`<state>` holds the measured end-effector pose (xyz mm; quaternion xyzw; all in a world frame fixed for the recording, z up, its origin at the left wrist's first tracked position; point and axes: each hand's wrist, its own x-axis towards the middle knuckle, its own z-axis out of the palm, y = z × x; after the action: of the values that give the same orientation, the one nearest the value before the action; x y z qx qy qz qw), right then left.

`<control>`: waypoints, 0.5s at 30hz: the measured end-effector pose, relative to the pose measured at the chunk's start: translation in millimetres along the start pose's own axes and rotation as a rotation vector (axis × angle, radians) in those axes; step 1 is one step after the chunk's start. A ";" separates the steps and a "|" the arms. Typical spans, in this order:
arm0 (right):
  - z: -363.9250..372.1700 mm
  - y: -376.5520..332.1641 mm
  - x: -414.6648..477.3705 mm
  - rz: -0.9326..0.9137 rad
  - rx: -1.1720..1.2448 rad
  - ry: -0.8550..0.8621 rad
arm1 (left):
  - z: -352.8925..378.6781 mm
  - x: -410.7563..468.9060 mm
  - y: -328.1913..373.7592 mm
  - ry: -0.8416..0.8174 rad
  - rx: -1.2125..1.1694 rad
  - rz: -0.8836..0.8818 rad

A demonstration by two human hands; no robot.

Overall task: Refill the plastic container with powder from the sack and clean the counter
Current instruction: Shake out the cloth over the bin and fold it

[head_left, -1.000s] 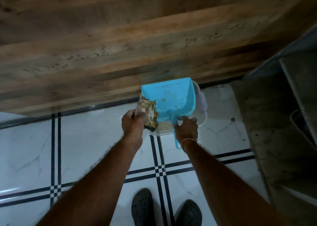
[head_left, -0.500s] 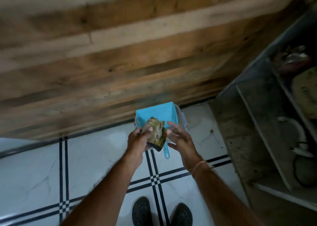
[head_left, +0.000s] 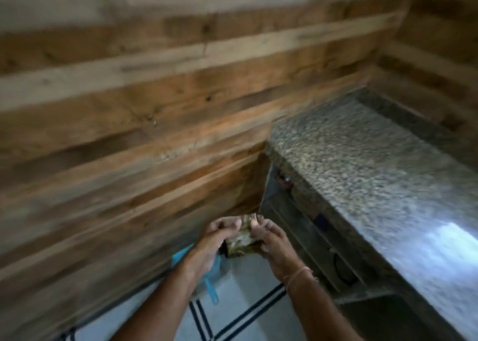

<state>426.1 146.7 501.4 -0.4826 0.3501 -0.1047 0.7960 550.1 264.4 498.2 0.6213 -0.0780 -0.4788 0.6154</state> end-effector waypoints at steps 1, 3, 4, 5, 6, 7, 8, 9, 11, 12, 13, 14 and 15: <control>-3.7 -21.4 -18.3 -0.040 0.036 0.043 | 17.2 -7.5 15.4 -0.034 0.045 0.006; -5.9 -46.5 -33.4 -0.099 0.123 0.062 | 35.9 -6.7 32.1 -0.047 0.094 0.023; -10.3 -60.8 -45.2 -0.146 0.136 0.075 | 49.5 -8.0 43.7 -0.056 0.121 0.062; -16.7 -73.8 -57.6 -0.185 0.153 0.091 | 64.4 -9.2 55.3 -0.064 0.158 0.119; -22.8 -84.1 -70.2 -0.218 0.152 0.102 | 79.7 -8.7 64.8 -0.067 0.178 0.177; -31.7 -91.2 -78.5 -0.255 0.154 0.130 | 96.3 -9.5 74.0 -0.078 0.196 0.236; -41.1 -97.8 -84.6 -0.287 0.131 0.179 | 112.7 -9.6 82.0 -0.088 0.196 0.277; -47.5 -100.9 -85.3 -0.308 0.109 0.247 | 124.3 -10.0 88.4 -0.087 0.199 0.305; -63.0 -108.2 -91.2 -0.344 0.072 0.411 | 150.9 -10.3 95.6 -0.118 0.233 0.358; -73.2 -110.4 -92.4 -0.365 0.044 0.476 | 163.4 -8.0 94.5 -0.158 0.263 0.367; -86.4 -110.6 -91.8 -0.412 0.008 0.533 | 176.6 -4.1 91.2 -0.218 0.303 0.361; -98.2 -111.0 -93.7 -0.450 -0.054 0.589 | 188.3 1.8 84.9 -0.276 0.349 0.353; -111.2 -110.9 -95.8 -0.482 -0.109 0.639 | 200.8 7.4 78.8 -0.317 0.393 0.341</control>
<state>301.6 60.9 606.2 -0.5356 0.4617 -0.4144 0.5730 454.1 102.6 604.0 0.6239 -0.3671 -0.4355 0.5351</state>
